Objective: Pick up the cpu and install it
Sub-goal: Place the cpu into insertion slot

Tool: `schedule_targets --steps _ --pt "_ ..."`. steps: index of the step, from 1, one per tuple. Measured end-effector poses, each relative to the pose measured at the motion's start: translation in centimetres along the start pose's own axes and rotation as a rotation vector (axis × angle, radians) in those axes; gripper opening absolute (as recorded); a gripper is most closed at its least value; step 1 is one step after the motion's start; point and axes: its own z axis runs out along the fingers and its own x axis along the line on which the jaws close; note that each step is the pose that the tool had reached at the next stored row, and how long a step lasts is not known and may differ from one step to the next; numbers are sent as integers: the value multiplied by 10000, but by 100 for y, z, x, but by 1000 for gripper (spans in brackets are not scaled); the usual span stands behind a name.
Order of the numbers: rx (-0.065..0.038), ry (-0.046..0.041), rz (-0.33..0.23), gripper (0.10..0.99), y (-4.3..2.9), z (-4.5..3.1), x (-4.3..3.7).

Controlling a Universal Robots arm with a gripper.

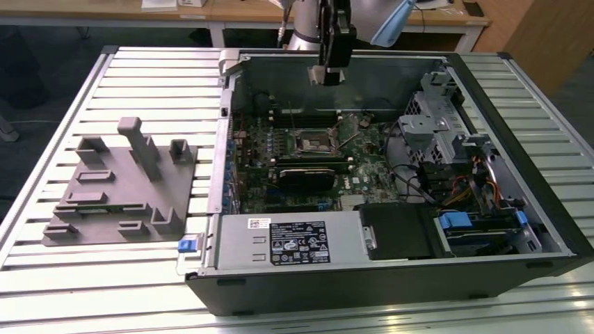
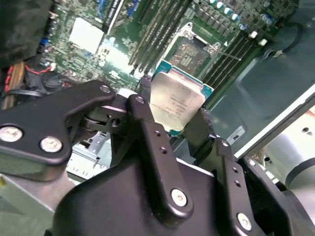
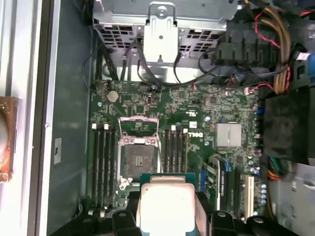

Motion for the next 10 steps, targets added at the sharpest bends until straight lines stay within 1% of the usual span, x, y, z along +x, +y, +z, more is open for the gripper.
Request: schedule_targets --steps 5,8,10 --pt "0 0 0 529 -4 90 45" --pt "0 2 -1 529 -6 144 53" --pt "0 27 1 529 -8 179 55"
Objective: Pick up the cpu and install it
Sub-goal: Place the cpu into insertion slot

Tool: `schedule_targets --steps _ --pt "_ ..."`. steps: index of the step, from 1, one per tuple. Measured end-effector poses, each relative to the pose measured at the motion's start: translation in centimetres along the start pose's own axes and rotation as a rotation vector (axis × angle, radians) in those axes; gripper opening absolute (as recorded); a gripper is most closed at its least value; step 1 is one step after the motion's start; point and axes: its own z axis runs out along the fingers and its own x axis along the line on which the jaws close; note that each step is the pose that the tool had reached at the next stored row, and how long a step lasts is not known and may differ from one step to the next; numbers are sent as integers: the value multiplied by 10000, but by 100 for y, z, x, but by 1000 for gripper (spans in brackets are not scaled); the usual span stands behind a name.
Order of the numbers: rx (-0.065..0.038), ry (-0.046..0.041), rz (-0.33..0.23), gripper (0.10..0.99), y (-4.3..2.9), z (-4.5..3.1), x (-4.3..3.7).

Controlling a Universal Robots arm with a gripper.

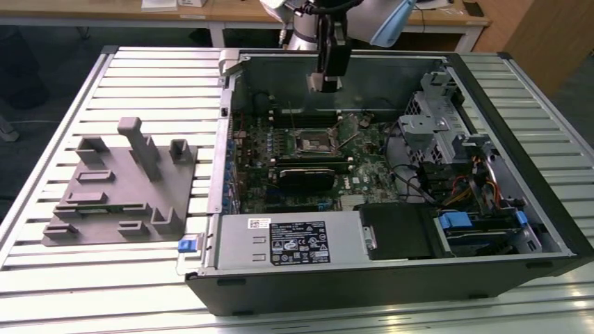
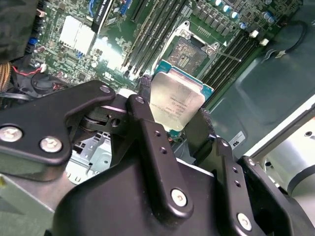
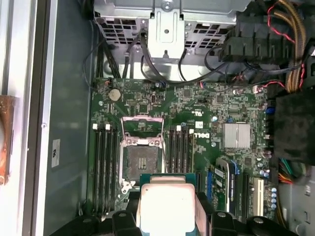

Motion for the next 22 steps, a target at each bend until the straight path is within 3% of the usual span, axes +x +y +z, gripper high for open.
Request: schedule_targets --steps 3,15,22 --pt "-1 65 4 529 -3 51 1" --pt "0 67 4 529 -12 259 32" --pt "-1 68 5 529 -16 356 115"
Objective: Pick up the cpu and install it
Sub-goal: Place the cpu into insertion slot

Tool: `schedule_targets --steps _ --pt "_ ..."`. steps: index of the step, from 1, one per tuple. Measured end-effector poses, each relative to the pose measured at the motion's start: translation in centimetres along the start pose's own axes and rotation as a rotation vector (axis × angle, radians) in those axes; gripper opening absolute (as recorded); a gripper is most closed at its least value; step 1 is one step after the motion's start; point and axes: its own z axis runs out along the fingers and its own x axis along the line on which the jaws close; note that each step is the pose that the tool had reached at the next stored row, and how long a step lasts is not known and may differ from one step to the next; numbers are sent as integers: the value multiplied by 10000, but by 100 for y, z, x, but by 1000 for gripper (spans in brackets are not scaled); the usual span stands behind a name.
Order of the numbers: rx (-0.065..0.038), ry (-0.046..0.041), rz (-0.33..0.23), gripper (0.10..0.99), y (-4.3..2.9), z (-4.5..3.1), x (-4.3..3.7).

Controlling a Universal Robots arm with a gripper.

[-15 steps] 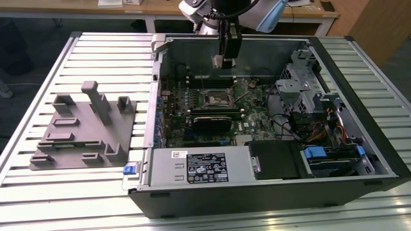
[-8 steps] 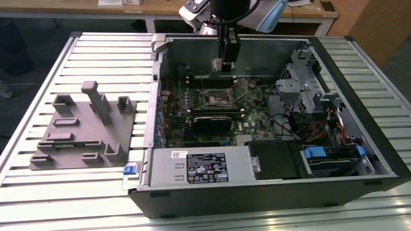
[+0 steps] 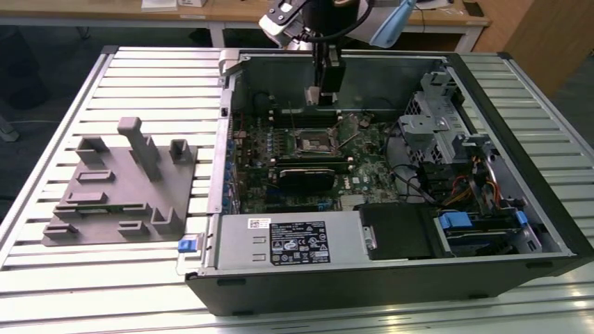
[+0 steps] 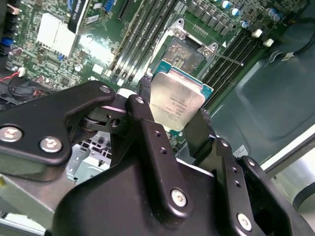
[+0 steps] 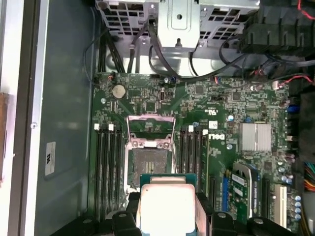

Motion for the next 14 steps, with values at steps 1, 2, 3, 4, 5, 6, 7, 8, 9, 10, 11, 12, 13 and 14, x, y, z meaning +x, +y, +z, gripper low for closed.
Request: schedule_targets --steps 1,2,3,4,5,6,7,8,9,10,11,12,13,14 --pt "-1 1 -1 529 0 18 2" --pt "0 -1 -2 529 -1 37 4" --pt "0 -1 -2 529 -2 54 5" --pt "0 -1 -1 529 -3 74 7" --pt "0 -1 -1 529 -4 92 8" --pt "0 -1 -1 529 -5 110 8" --pt "0 -2 -1 529 -6 127 9" --pt "1 -2 -1 529 -7 145 9" --pt "0 -1 -1 529 -8 162 9" --pt "0 -2 -1 529 -8 179 9" --pt "0 -1 -1 529 -9 196 10" --pt "0 -1 -1 529 -10 214 10" --pt "0 -1 -1 529 -11 230 10" --pt "1 -1 -1 529 -11 245 11"
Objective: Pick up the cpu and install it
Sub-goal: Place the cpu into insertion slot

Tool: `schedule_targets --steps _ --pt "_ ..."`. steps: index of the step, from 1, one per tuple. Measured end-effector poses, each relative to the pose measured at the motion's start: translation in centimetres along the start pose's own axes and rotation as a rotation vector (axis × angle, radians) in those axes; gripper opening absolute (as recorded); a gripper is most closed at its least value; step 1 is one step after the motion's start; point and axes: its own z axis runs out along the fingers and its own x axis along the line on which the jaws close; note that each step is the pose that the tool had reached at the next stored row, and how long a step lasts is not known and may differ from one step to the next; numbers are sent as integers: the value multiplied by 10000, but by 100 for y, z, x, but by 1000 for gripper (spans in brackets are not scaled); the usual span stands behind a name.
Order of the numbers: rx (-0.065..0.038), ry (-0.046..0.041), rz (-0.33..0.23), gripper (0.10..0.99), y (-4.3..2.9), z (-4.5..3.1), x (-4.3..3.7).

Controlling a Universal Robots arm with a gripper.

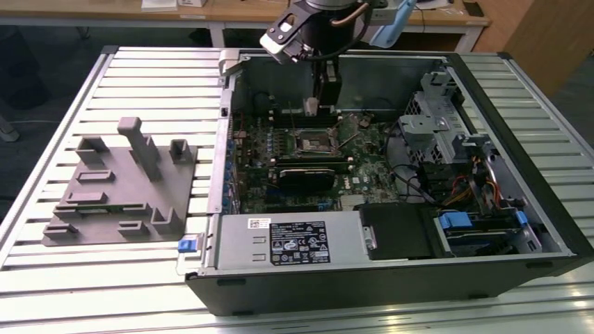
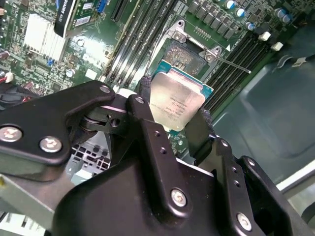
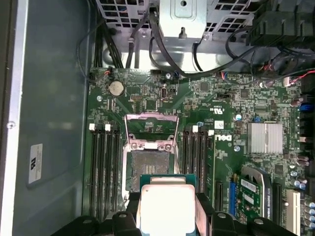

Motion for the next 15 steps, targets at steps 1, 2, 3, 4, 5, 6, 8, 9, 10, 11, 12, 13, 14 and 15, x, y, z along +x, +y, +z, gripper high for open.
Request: schedule_targets --steps 1,2,3,4,5,6,8,9,10,11,12,13,14,15 --pt "-1 1 1 529 -1 14 0" --pt "0 0 1 529 -1 25 1" --pt "0 0 2 529 -2 36 2" --pt "0 0 2 529 -3 46 4" --pt "1 -2 4 529 -3 54 8" --pt "1 -2 5 529 -3 61 14" --pt "0 0 13 529 -4 79 27" --pt "0 0 17 529 -4 88 33" --pt "-1 1 20 529 -5 101 37" --pt "0 0 23 529 -5 114 42" --pt "0 -1 27 529 -6 129 46" --pt "0 -1 31 529 -6 145 50" --pt "1 -2 36 529 -7 162 53" --pt "1 -2 39 529 -8 180 56"
